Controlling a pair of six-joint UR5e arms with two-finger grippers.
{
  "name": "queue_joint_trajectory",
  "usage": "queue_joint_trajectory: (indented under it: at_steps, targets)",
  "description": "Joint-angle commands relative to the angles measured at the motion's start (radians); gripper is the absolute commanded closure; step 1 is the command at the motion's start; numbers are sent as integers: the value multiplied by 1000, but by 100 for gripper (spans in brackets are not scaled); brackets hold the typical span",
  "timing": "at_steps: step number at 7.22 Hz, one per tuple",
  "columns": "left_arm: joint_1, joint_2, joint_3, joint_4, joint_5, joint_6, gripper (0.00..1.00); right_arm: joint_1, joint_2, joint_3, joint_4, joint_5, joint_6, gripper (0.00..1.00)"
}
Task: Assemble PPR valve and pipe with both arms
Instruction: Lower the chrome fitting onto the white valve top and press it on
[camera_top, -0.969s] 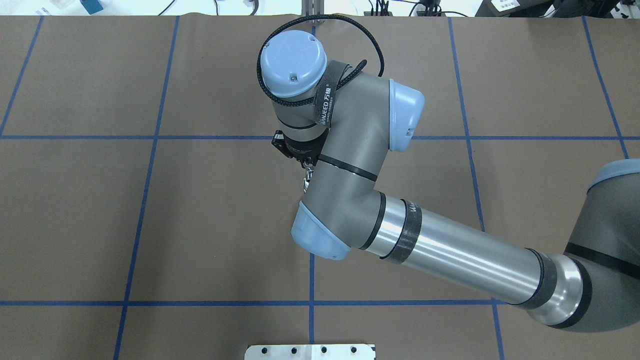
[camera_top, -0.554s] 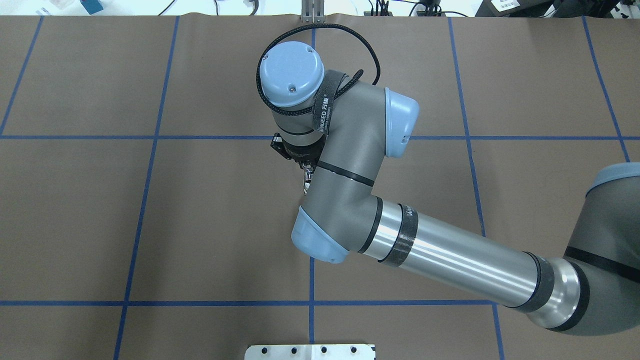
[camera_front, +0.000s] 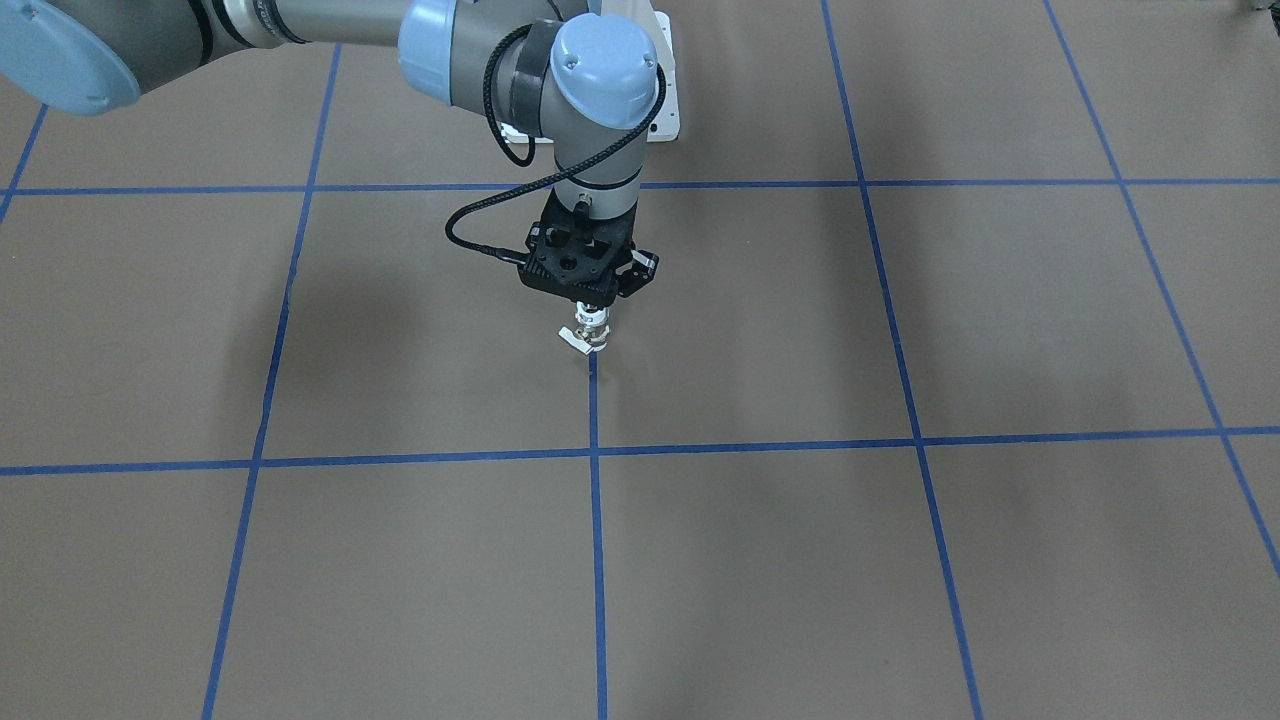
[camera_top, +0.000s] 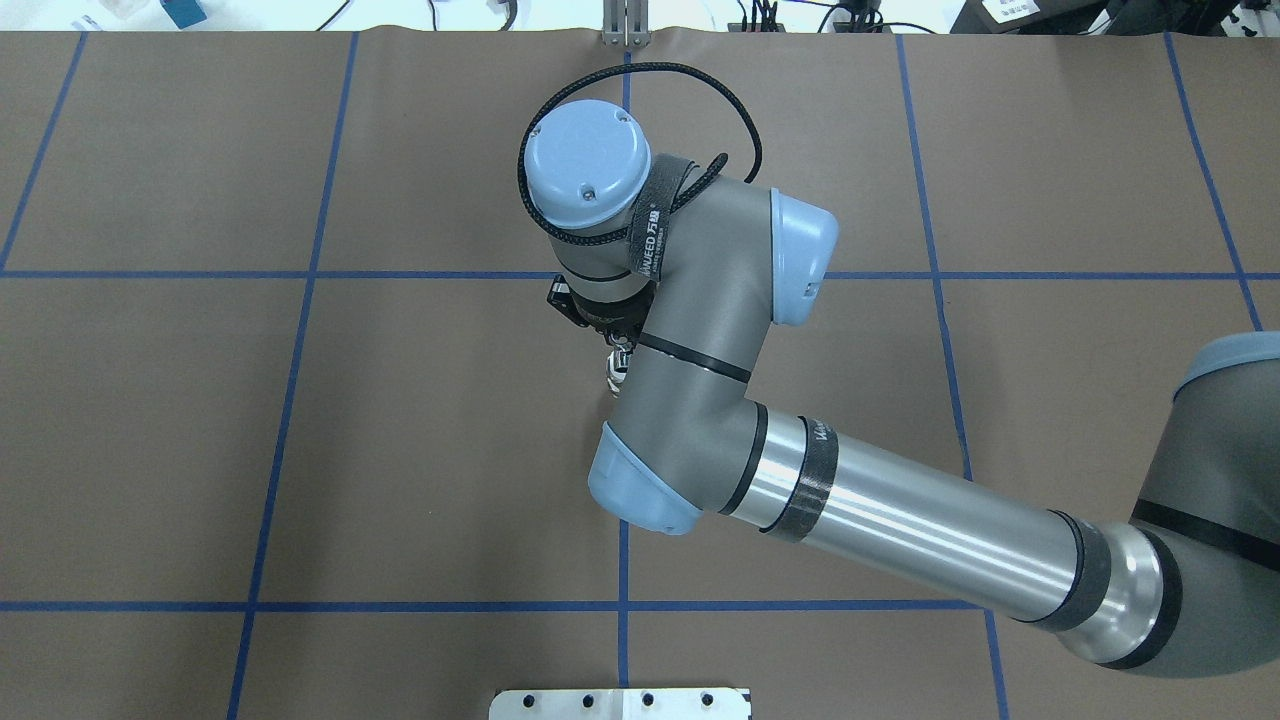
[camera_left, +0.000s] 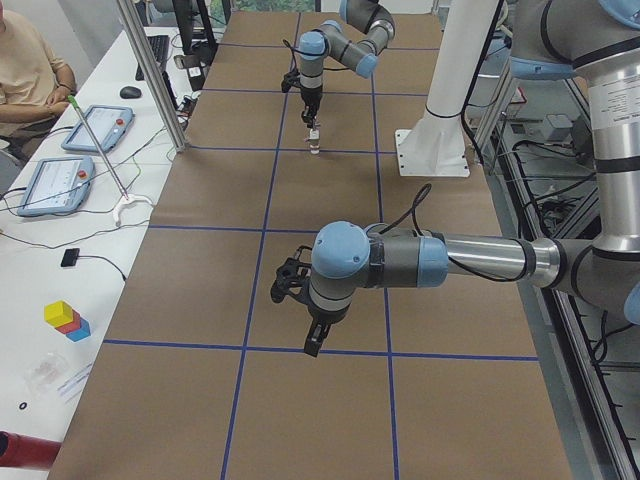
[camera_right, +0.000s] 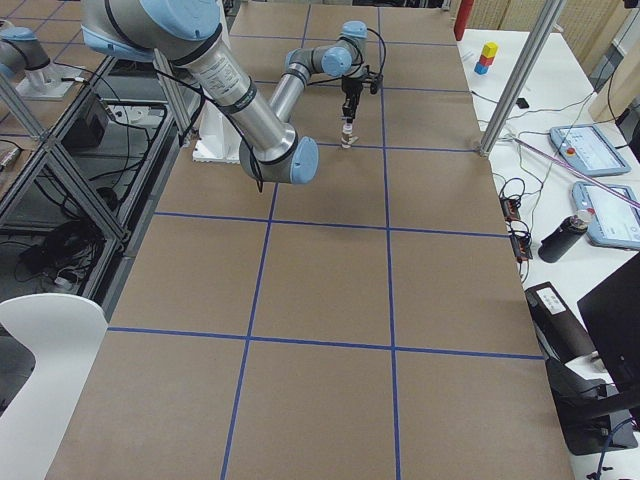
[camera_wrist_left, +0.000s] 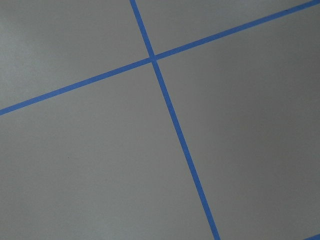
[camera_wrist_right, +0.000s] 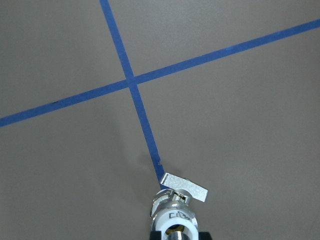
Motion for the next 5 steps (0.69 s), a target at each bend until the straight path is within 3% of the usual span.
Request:
queue_joint_trajectory:
  at_steps: [1,5]
  targets:
    - [0,0,0,0,2,0,0,-6,0,-1,0,-8,0,100]
    - [0,0,0,0,0,0,0,-12,-22,0,46,-19,1,100]
